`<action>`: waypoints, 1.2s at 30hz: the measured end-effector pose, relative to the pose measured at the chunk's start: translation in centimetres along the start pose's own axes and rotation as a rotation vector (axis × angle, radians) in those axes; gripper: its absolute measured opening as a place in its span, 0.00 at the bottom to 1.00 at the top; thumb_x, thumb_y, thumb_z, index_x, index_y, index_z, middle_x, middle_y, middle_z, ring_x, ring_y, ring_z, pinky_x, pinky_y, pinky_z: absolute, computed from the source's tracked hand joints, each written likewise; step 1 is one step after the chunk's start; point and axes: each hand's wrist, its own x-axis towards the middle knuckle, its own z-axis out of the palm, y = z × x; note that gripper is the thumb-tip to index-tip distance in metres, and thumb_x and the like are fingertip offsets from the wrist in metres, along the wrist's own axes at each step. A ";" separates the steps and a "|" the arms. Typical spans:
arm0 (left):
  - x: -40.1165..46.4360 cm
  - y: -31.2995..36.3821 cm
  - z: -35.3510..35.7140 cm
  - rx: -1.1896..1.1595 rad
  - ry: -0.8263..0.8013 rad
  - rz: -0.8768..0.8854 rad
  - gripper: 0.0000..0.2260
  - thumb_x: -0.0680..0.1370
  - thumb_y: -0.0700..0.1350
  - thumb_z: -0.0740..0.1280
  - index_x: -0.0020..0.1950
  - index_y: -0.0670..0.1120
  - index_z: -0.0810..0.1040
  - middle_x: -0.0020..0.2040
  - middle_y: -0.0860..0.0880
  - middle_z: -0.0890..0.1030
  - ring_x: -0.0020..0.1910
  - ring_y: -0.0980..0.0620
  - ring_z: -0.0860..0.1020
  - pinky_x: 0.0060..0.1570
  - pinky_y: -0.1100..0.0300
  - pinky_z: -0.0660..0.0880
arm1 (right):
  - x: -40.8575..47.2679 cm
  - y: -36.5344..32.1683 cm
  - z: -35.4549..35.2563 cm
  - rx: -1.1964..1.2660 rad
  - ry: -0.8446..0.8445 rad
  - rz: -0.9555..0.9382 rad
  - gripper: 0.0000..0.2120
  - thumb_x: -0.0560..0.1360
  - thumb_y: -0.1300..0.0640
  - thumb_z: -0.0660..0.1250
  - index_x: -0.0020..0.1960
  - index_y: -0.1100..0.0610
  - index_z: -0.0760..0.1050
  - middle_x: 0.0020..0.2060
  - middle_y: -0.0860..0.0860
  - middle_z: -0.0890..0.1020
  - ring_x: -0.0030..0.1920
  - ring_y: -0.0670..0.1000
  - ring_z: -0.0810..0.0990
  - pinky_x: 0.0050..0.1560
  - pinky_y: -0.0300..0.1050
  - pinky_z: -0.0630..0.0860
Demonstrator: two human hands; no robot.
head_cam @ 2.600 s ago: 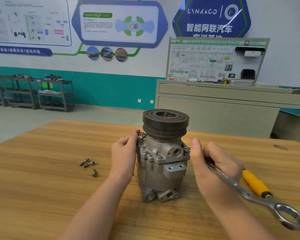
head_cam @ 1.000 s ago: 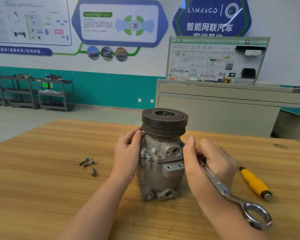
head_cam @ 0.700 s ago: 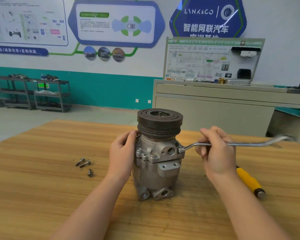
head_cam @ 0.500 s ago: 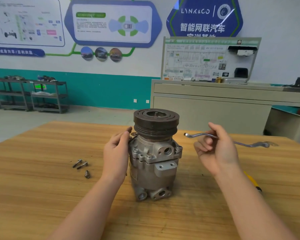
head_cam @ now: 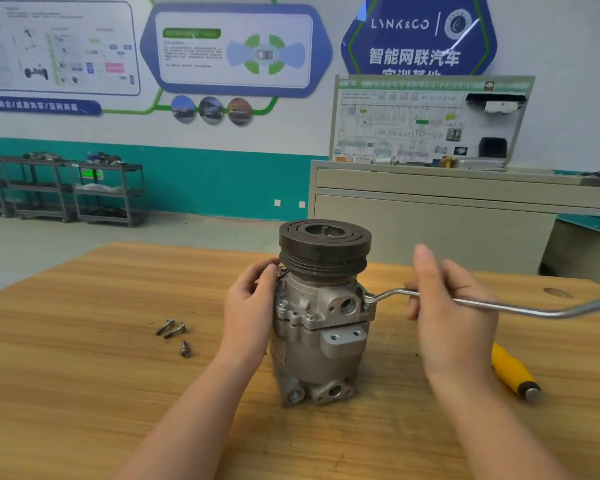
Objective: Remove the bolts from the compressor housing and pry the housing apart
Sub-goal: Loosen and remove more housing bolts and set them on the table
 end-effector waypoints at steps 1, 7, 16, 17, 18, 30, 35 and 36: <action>0.1 0.0 0.0 0.008 0.007 0.000 0.09 0.83 0.43 0.62 0.51 0.52 0.82 0.44 0.59 0.85 0.45 0.63 0.81 0.38 0.74 0.74 | -0.5 -0.5 0.3 -0.080 -0.033 -0.132 0.23 0.75 0.43 0.64 0.26 0.54 0.67 0.20 0.47 0.69 0.23 0.42 0.68 0.26 0.31 0.63; 0.1 -0.1 0.0 0.005 -0.021 0.004 0.11 0.82 0.43 0.62 0.48 0.47 0.84 0.44 0.52 0.86 0.44 0.57 0.82 0.39 0.70 0.76 | -1.8 -0.9 1.4 -0.276 -0.059 -0.386 0.24 0.76 0.47 0.65 0.26 0.55 0.64 0.20 0.46 0.67 0.23 0.46 0.67 0.23 0.33 0.59; -0.1 0.2 0.0 -0.021 -0.009 -0.014 0.12 0.82 0.42 0.61 0.47 0.46 0.84 0.43 0.52 0.86 0.42 0.62 0.82 0.37 0.72 0.74 | 2.5 3.0 -0.3 0.471 -0.052 0.649 0.20 0.77 0.55 0.66 0.27 0.55 0.74 0.19 0.48 0.68 0.19 0.45 0.64 0.22 0.36 0.60; -0.1 0.2 0.0 -0.024 -0.008 -0.017 0.12 0.82 0.42 0.61 0.47 0.46 0.84 0.43 0.51 0.86 0.42 0.61 0.82 0.37 0.72 0.74 | 2.7 3.3 -0.4 0.529 -0.075 0.781 0.18 0.77 0.54 0.66 0.30 0.56 0.73 0.20 0.49 0.67 0.18 0.45 0.64 0.21 0.36 0.60; -0.1 0.3 0.0 -0.025 -0.007 -0.019 0.12 0.82 0.42 0.61 0.47 0.46 0.84 0.43 0.51 0.86 0.42 0.61 0.82 0.37 0.72 0.74 | 2.8 3.5 -0.4 0.569 -0.100 0.869 0.16 0.77 0.52 0.67 0.32 0.57 0.73 0.20 0.49 0.67 0.19 0.45 0.64 0.20 0.36 0.61; -0.1 0.4 -0.1 -0.005 -0.006 -0.014 0.13 0.82 0.42 0.61 0.46 0.47 0.84 0.41 0.54 0.86 0.41 0.63 0.81 0.37 0.72 0.74 | 1.0 1.6 -0.3 0.190 0.050 0.280 0.23 0.66 0.32 0.67 0.29 0.51 0.76 0.20 0.50 0.73 0.21 0.45 0.70 0.21 0.35 0.66; 0.1 0.0 -0.1 0.021 0.000 -0.021 0.14 0.83 0.44 0.60 0.46 0.48 0.84 0.41 0.55 0.86 0.41 0.64 0.81 0.37 0.72 0.74 | -0.4 0.7 -0.2 -0.083 -0.056 -0.212 0.28 0.76 0.37 0.62 0.27 0.57 0.67 0.20 0.50 0.70 0.24 0.44 0.71 0.26 0.33 0.65; 0.1 -0.1 -0.1 0.030 0.000 -0.030 0.15 0.84 0.46 0.58 0.47 0.48 0.84 0.41 0.55 0.86 0.42 0.64 0.81 0.38 0.72 0.74 | -0.6 0.4 -0.1 -0.125 -0.091 -0.338 0.28 0.77 0.40 0.62 0.27 0.57 0.63 0.19 0.45 0.66 0.24 0.42 0.69 0.25 0.33 0.63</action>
